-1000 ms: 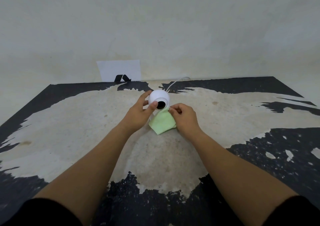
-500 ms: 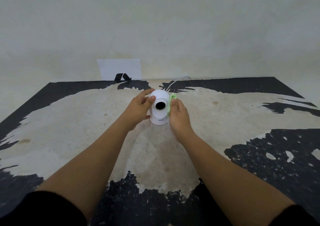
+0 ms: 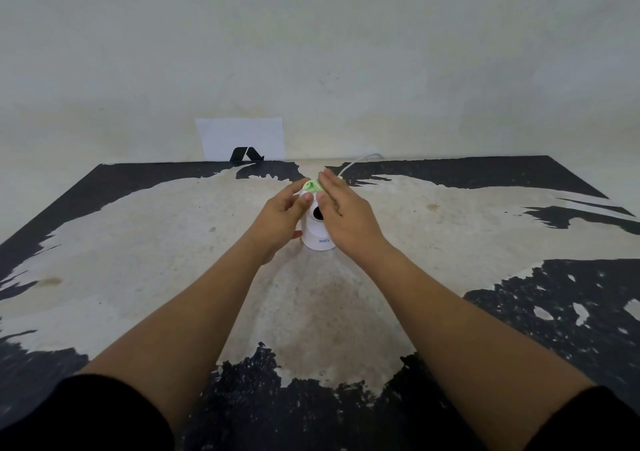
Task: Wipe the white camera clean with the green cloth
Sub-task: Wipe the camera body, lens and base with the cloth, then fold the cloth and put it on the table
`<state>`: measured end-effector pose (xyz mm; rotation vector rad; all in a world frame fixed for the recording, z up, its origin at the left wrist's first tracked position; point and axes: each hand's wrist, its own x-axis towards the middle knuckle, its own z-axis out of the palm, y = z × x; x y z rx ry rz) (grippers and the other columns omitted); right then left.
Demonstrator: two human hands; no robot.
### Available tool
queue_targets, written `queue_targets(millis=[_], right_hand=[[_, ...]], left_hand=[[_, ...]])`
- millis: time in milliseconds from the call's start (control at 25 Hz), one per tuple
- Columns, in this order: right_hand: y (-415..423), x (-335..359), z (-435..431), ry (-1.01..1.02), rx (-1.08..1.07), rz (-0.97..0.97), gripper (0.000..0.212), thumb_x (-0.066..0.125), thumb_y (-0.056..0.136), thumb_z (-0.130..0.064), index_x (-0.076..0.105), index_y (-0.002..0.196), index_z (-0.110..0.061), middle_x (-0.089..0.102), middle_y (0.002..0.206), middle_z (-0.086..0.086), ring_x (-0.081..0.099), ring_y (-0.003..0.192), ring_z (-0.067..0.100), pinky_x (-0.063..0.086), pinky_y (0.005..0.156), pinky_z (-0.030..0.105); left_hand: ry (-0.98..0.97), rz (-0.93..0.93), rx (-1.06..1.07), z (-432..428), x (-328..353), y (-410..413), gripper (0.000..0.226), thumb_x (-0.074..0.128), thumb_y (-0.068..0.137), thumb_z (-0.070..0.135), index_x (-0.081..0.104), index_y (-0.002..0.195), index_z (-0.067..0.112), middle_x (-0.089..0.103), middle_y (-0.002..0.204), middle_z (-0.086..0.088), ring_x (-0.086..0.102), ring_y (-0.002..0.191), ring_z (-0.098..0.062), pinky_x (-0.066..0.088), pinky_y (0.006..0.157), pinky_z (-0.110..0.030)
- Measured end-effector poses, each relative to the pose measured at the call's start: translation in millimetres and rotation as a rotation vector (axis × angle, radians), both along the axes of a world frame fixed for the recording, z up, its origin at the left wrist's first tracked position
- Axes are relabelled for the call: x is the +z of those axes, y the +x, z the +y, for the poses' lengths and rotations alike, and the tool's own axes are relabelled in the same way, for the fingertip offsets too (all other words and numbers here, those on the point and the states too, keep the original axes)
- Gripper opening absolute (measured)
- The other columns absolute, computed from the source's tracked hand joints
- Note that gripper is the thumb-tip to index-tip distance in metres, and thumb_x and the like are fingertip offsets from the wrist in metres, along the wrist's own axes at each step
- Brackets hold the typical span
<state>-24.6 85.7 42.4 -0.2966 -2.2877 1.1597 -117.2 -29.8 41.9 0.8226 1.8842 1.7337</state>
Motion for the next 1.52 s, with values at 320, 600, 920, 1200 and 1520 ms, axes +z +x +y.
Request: queue_targets(millis=[320,600,920,1200,1520], right_hand=[[37.8,-25.5,5.9,-0.173,-0.203,0.004,0.028,0.049,0.090,-0.012,0.070,0.105,-0.022,0.068,0.079,0.004,0.060,0.066,0.010,0.049,0.066,0.029],[87.1,-19.7,17.8,-0.926,0.015,0.020,0.015,0.056,0.092,-0.011,0.069,0.086,-0.009,0.072,0.085,0.012,0.071,0.076,0.024,0.058,0.065,0.034],[127.3,-13.3,28.8,-1.046,0.031,0.048,0.013,0.059,0.090,-0.013,0.069,0.090,-0.006,0.076,0.079,0.011,0.072,0.067,0.020,0.057,0.058,0.028],[144.4,-12.4,36.7,-0.848,-0.003,0.027,0.015,0.056,0.092,-0.010,0.071,0.090,-0.010,0.073,0.079,0.006,0.067,0.068,0.015,0.056,0.061,0.028],[163.2,-10.8,56.8,-0.929,-0.027,-0.005,0.032,0.053,0.091,-0.040,0.068,0.095,-0.013,0.068,0.085,0.005,0.066,0.073,0.017,0.054,0.068,0.034]], left_hand=[[0.000,-0.044,0.058,0.5,2.7,8.3,0.031,0.051,0.094,0.038,0.053,0.124,0.040,0.062,0.118,0.012,0.056,0.115,-0.017,0.051,0.072,-0.029],[0.034,0.643,0.280,-11.3,-2.2,69.9,0.021,0.055,0.089,0.034,0.061,0.108,0.030,0.055,0.116,0.005,0.052,0.108,-0.010,0.041,0.090,-0.023],[-0.101,0.433,-0.075,13.1,-16.9,129.6,0.037,0.070,0.078,0.041,0.056,0.110,0.030,0.062,0.109,0.013,0.056,0.097,0.001,0.043,0.078,-0.011],[0.074,0.053,0.116,36.7,-13.6,136.4,0.014,0.065,0.086,0.022,0.061,0.100,0.022,0.072,0.094,-0.005,0.069,0.084,-0.020,0.053,0.064,-0.027],[0.115,0.001,0.020,49.4,8.7,122.4,0.028,0.065,0.084,0.007,0.062,0.102,0.028,0.067,0.096,0.001,0.063,0.085,-0.012,0.050,0.069,-0.028]])
